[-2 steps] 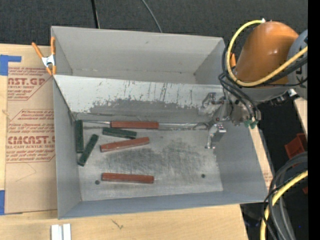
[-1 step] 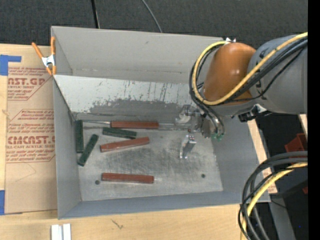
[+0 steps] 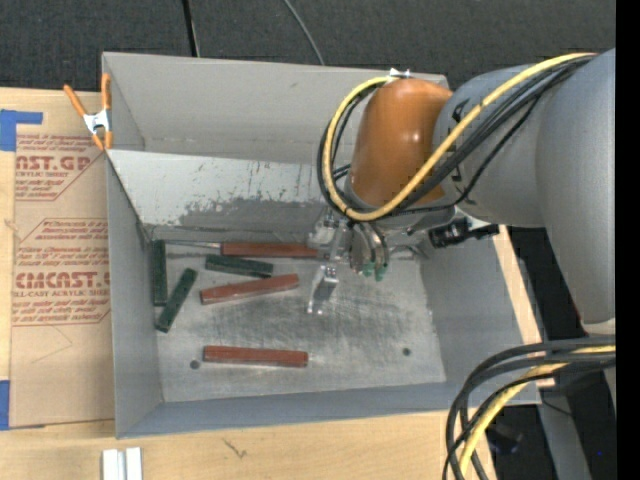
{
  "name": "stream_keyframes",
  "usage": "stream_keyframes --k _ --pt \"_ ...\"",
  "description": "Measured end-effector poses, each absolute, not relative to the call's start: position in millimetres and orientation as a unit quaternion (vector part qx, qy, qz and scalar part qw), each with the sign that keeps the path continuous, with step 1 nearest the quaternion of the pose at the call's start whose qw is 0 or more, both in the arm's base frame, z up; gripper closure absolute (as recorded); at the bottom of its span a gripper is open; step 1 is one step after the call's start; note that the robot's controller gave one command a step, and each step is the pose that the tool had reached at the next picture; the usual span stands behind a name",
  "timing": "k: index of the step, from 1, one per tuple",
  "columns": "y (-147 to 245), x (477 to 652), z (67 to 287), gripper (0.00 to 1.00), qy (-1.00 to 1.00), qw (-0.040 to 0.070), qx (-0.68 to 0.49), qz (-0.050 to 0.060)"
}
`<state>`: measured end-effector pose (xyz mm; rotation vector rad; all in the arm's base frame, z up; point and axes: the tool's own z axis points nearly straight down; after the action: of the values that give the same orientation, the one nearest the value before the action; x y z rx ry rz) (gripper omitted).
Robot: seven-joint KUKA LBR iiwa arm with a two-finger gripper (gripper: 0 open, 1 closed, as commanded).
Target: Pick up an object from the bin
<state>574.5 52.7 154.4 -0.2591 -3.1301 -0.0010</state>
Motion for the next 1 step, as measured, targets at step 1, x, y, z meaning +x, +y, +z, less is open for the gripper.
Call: stream_keyframes --k 1 --pt "63.4 561.4 117.9 0.00 -0.999 -0.002 -0.051 -0.001"
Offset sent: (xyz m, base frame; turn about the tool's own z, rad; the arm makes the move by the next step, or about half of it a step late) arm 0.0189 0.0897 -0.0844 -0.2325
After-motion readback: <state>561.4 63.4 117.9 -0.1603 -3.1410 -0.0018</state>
